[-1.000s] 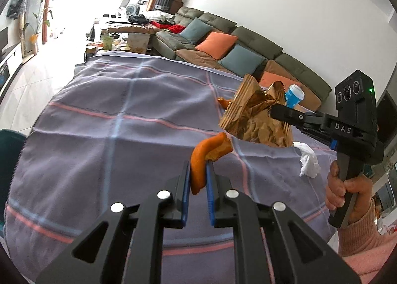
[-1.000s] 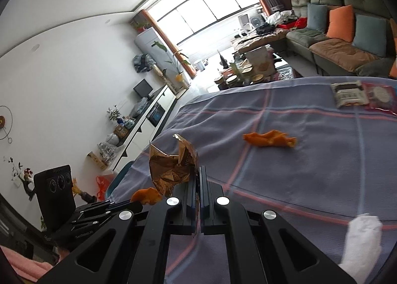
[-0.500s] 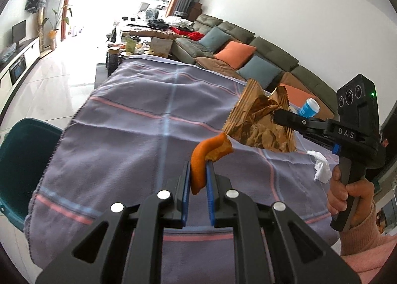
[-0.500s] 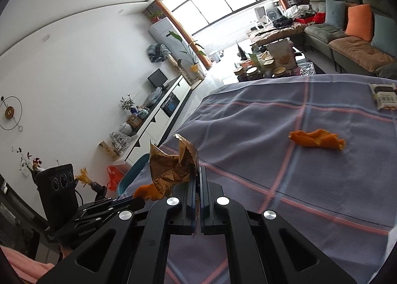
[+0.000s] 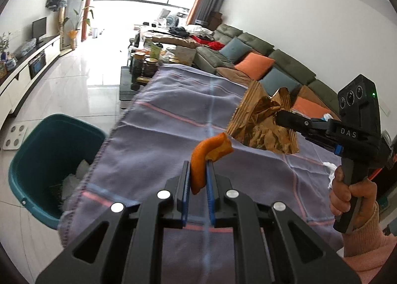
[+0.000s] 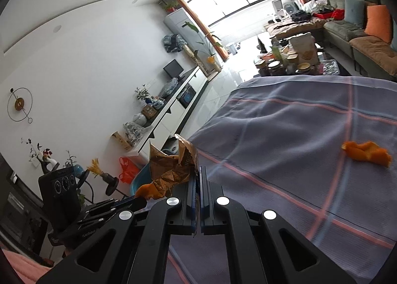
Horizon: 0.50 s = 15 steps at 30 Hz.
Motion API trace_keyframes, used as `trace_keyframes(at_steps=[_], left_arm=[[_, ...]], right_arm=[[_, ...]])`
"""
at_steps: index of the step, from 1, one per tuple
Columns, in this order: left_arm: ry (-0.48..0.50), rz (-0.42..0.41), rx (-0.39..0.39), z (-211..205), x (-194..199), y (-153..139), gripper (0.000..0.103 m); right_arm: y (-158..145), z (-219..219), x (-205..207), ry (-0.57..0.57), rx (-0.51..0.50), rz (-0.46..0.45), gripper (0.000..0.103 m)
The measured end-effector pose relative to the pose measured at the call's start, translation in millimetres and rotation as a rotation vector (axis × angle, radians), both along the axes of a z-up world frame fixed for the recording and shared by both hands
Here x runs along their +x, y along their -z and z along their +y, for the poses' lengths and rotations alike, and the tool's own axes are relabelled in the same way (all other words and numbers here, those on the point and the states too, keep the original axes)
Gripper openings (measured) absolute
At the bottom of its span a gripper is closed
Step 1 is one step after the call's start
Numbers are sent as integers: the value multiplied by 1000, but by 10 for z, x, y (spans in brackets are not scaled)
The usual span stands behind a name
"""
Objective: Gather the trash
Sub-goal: 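Carry the orange peel and gold foil wrapper toward the teal bin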
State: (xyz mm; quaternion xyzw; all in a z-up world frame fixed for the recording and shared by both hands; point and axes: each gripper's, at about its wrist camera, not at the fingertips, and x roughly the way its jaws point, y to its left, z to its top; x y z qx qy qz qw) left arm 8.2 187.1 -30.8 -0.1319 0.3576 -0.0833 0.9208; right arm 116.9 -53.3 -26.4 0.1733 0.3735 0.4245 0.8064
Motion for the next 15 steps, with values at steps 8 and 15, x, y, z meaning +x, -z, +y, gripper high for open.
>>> trace_keyframes(at_steps=[8,15], left_arm=[[-70,-10,18,264,-111,-72,13],[-144,-9,23,555,-162,-107,13]], right_arm=[[-24,299,73,-57,7,7,3],[-51,516,89,-94,6,9,3]])
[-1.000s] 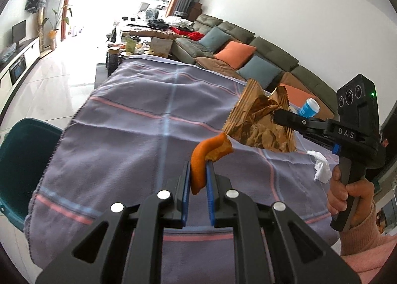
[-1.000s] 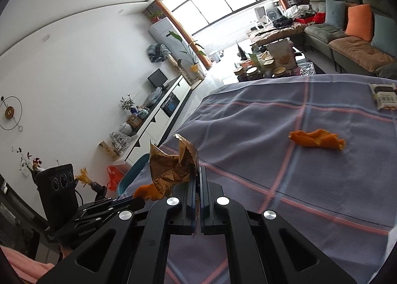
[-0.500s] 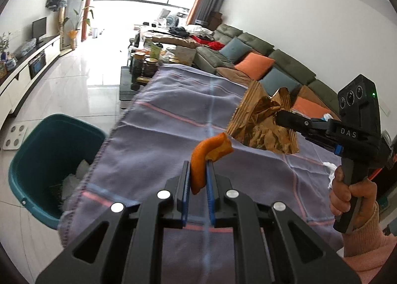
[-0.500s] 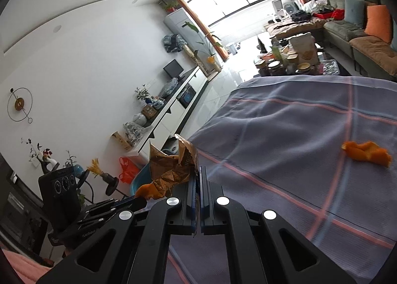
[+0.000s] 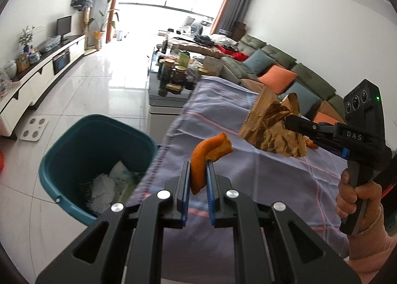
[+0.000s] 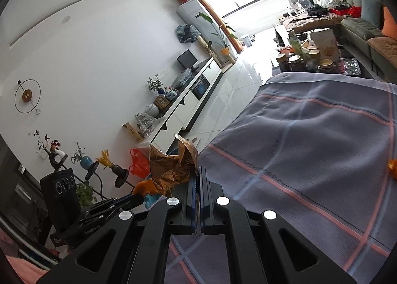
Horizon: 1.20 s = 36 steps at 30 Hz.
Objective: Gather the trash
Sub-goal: 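Carry the orange peel and gold foil wrapper toward the teal bin, then open the left tool over the teal bin while the right tool releases the foil wrapper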
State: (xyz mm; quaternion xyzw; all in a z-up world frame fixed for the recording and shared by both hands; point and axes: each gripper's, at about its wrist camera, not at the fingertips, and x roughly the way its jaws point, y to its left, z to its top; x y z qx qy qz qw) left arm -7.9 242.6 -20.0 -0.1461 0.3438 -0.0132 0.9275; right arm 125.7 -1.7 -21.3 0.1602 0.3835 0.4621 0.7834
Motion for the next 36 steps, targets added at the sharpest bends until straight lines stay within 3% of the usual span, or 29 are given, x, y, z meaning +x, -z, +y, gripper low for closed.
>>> trace_keyframes(at_steps=[17,36], left_arm=[[-148,30,7,547,-88,98,13],[-234,110,-9,898,-10,404,13]], right_arm=[[35,533,26,-59,-37,11,3],[90,1300,61,-123,-123,-2,3]])
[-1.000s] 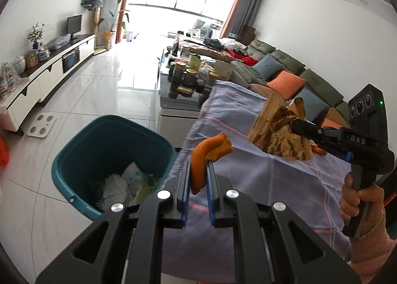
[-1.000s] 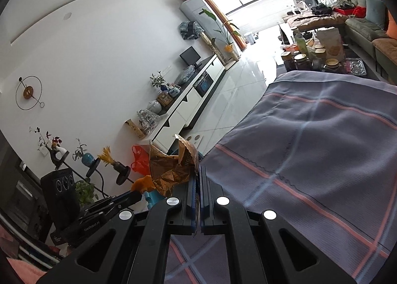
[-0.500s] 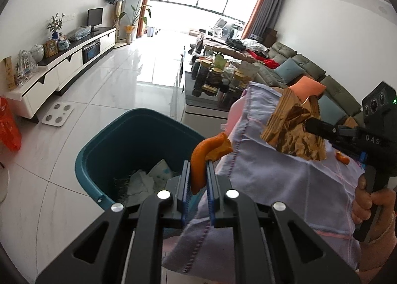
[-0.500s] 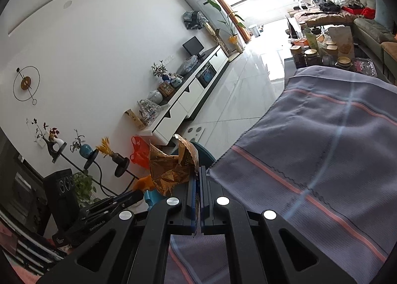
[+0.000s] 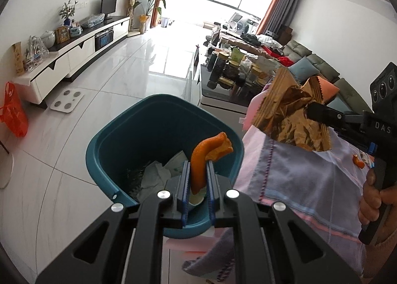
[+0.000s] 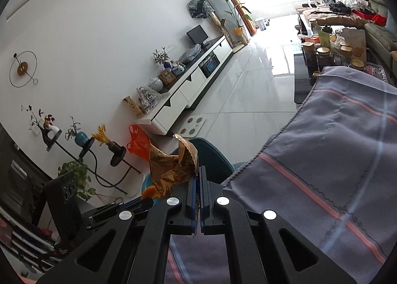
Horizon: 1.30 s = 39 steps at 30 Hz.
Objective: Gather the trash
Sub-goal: 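Open the left tool over the teal bin while the right tool releases the foil wrapper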
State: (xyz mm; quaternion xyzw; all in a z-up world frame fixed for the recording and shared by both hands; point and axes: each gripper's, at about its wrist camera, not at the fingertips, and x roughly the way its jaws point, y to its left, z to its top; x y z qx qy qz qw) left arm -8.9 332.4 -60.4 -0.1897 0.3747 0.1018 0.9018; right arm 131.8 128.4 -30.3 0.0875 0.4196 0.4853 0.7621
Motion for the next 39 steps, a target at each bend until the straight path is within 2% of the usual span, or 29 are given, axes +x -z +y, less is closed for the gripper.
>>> trace_keyframes(at_steps=[23,32,35,39], left_arm=[[-49,62,-52,202,184,318,15],[-71,76,-88,257,278,420,17],[-72,77,-105,264,279,472,22],[-82,66,-100,262,265,478,33]], right_arm=[[275,613,64,-24,-111,43,3],[351,774,48,-22,-142,57,8],[387,786,42,-18,-149,67,8],[395,779,44,-12,-151,68,21]])
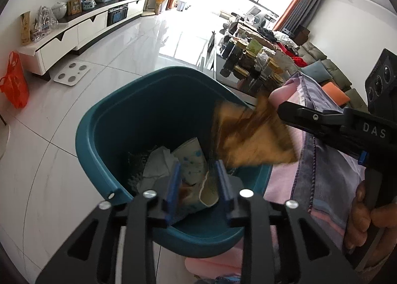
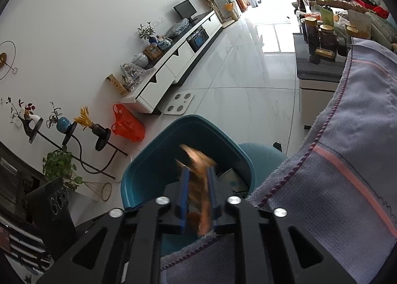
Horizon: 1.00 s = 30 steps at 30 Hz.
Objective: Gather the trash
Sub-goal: 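Open the left tool over the teal bin while the right tool releases the foil wrapper, then move both open tools back over the table toward the remaining trash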
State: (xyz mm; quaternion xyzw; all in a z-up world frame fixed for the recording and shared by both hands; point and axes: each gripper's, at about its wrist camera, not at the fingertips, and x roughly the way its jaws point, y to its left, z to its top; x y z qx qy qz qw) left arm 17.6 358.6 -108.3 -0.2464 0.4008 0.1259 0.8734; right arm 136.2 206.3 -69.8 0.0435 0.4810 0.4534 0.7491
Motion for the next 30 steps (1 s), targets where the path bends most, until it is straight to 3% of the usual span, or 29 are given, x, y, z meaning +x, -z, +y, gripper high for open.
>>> trace_keyframes(at_steps=[8,15,18,22,30], left_arm=[[4,-55,30,-89,-118,-171,35],[75,-154,75,-353,-234,-508,47],[143,-206,84,-553,-250,-651,50],[262,-255,91,-951,-218,-758,53],[509,-294,58,-1900,-30,-782,62]], right_arm=[[-62,-141,-4,-4,21,-14,30],[-289,-514,-142,-19,58,-84,43],[-399,-794,-227,-9,71,-142,51],[-502,-1290,-306,39,62,-203,54],[-601,-2436,-543,240,21,-300,67]])
